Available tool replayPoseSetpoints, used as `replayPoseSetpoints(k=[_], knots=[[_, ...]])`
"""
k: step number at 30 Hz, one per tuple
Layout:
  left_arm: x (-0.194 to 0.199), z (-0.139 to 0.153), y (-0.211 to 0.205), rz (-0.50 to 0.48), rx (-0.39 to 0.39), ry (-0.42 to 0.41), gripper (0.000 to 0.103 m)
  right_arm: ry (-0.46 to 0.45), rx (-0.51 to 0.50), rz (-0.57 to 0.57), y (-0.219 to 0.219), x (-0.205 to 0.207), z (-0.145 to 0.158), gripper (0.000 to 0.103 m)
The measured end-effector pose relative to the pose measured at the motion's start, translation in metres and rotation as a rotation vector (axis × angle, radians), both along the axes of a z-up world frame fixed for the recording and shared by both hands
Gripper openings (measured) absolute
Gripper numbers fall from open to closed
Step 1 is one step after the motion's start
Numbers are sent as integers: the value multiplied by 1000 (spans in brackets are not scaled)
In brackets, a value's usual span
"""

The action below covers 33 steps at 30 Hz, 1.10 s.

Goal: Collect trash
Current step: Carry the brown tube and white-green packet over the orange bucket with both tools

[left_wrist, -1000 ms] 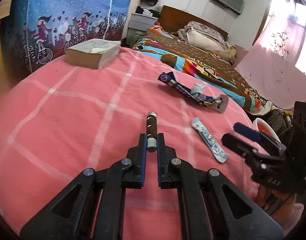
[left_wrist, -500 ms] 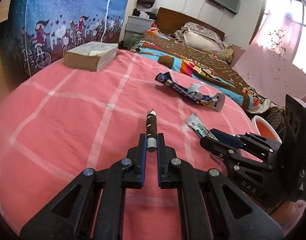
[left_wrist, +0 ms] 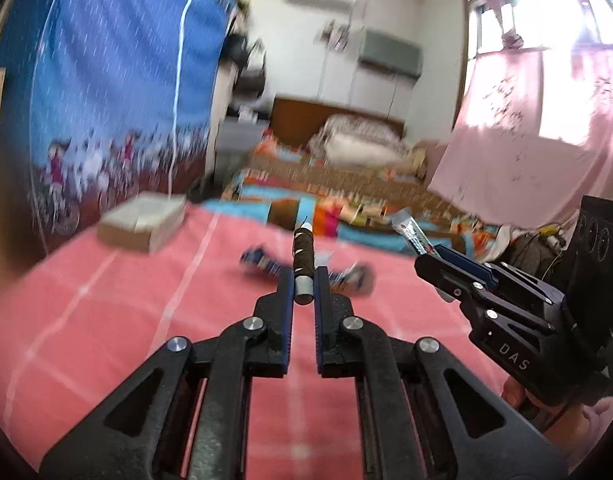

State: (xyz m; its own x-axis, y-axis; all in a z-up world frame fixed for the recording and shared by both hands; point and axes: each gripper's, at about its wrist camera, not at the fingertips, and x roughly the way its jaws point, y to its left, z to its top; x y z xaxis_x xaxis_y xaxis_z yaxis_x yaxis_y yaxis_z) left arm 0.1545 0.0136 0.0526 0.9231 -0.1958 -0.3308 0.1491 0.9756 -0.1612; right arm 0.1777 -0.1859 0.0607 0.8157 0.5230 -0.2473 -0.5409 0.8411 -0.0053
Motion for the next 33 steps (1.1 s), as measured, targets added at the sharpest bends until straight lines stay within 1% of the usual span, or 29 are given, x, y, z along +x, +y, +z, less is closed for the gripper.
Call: replayPoseSetpoints(k=[4, 8, 12, 19, 23, 26, 27, 32, 33], knots=[[-1, 16, -26, -44, 17, -119, 13, -124, 43, -79, -25, -12, 18, 18], [0, 29, -50, -92, 33, -204, 13, -213, 55, -153, -45, -22, 30, 18], [2, 37, -78, -165, 54, -271, 13, -251, 78, -225, -67, -26, 36, 18], [7, 40, -127, -284, 81, -323, 13, -271, 121, -387, -122, -30, 41, 18], [7, 37, -158, -349, 91, -321, 13, -261, 141, -471, -150, -33, 39, 18], [14, 34, -181, -411, 86, -292, 13, -221, 153, -532, -169, -30, 36, 18], [17, 33, -189, -431, 81, -276, 13, -203, 152, -548, -174, -29, 35, 18], [31, 22, -218, -524, 74, -183, 13, -50, 159, -615, -201, -12, 22, 18], [33, 19, -223, -534, 73, -164, 13, -36, 159, -624, -206, -12, 20, 18]])
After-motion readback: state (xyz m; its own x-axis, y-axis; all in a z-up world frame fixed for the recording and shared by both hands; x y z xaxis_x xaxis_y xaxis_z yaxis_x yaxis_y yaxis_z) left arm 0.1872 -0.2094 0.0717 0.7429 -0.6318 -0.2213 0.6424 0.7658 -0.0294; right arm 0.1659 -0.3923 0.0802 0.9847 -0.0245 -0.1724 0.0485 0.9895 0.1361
